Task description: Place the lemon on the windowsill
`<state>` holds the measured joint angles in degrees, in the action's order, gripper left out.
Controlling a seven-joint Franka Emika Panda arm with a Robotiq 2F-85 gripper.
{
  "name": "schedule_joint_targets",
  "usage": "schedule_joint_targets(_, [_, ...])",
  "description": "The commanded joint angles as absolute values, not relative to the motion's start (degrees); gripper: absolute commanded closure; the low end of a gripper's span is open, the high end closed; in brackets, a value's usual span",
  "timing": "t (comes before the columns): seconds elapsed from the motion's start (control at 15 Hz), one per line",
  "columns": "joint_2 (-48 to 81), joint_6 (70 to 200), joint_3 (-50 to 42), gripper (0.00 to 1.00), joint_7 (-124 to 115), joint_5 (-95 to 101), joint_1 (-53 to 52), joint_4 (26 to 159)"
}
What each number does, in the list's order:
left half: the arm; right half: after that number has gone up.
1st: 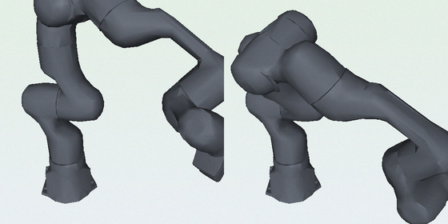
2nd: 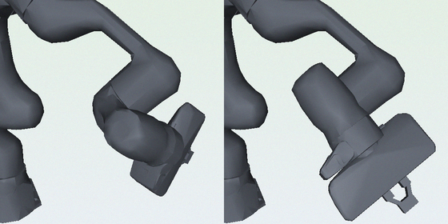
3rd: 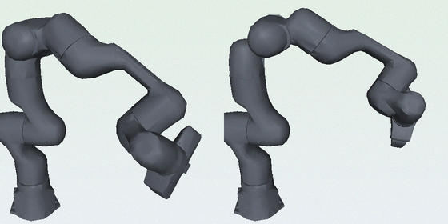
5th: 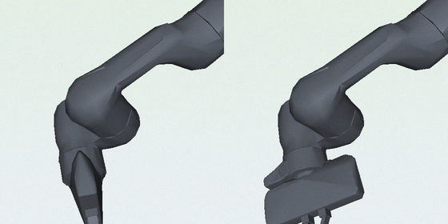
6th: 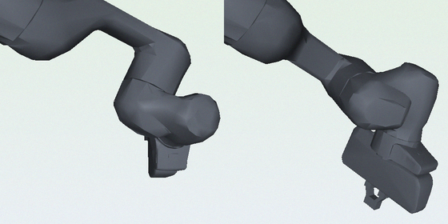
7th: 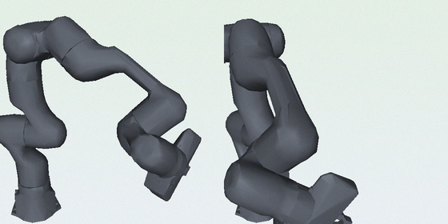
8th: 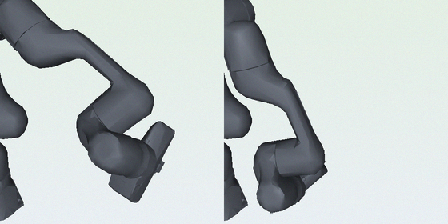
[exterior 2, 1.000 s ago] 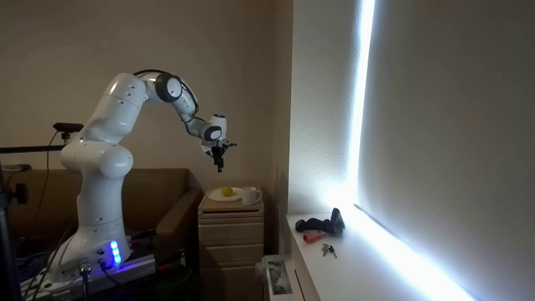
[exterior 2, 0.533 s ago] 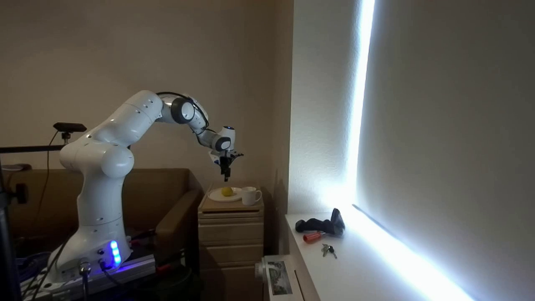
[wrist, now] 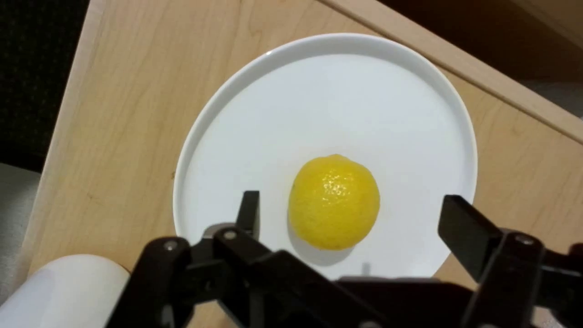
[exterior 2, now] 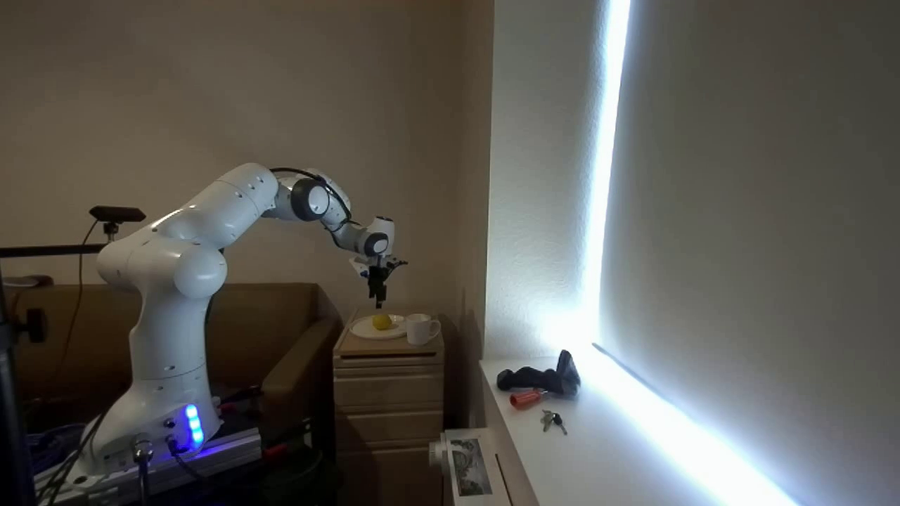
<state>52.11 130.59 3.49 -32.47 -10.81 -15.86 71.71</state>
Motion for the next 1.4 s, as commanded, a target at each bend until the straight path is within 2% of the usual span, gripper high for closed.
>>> schedule_joint_targets(0.0, [55.36,128.66,0.36,0.00,-34.83,-7.60,-17.53,68.39])
schedule_joint_targets(0.4, [62.64,129.78,-4.15,0.00,-36.51,1.65,-20.69,60.77])
schedule_joint_targets(0.73, [63.75,134.26,-2.89,0.00,-35.82,1.74,-21.35,57.37])
schedule_joint_targets(1.33, [65.09,132.12,-1.18,0.00,-34.57,0.63,-20.88,54.59])
